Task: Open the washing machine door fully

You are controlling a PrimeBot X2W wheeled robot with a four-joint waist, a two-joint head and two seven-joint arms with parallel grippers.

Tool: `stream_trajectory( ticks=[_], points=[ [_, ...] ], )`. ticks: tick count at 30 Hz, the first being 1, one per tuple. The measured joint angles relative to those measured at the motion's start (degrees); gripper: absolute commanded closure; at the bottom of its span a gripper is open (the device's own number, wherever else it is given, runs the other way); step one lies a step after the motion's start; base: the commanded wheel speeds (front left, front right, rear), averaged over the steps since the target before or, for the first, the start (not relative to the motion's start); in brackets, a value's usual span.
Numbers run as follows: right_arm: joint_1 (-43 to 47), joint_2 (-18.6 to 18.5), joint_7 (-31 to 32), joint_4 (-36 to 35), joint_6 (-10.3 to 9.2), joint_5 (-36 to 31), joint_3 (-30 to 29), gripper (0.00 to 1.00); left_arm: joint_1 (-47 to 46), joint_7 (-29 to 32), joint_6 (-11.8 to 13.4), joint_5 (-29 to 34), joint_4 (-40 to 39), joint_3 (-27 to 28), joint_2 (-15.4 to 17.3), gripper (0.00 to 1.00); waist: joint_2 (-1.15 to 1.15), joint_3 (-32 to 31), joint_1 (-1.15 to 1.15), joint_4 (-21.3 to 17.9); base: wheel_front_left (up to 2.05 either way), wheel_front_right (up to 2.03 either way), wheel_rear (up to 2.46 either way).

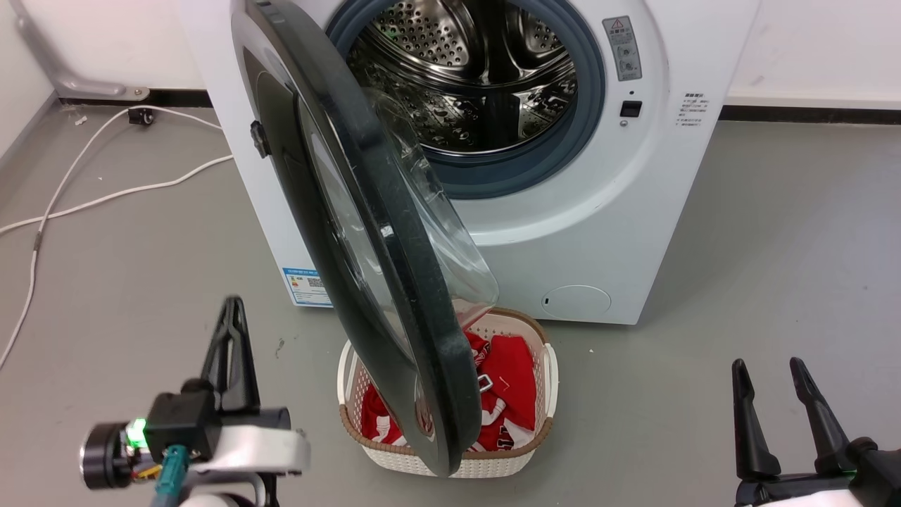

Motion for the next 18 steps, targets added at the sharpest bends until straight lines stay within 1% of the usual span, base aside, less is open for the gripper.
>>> stream_trajectory(
  ticks=[4,8,12,18],
  points=[
    [0.0,0.0,0.0,-0.4,0.0,-0.4,0.1,0.0,-2.8,0.0,-0.1,1.1,-4.7,0.3,0.4,1.0,0.0,0.1,0.0,0.3,0.0,0.0,0.0],
    [0.0,0.0,0.0,-0.7,-0.01,-0.4,0.2,0.0,-5.5,0.0,-1.0,2.0,-8.8,-1.2,0.7,1.0,0.0,0.1,0.0,0.4,0.0,0.0,0.0],
    [0.0,0.0,0.0,-0.8,0.0,-0.5,0.7,0.0,-7.3,0.0,-2.3,3.2,-11.8,-4.1,1.2,1.0,0.0,0.2,0.0,0.2,0.0,0.0,0.0],
    [-0.1,0.0,0.0,-0.8,-0.01,-0.9,1.2,0.0,-8.8,0.0,-3.8,3.7,-14.3,-9.8,0.9,1.0,0.0,0.4,0.0,-0.2,0.0,0.0,0.0]
  ],
)
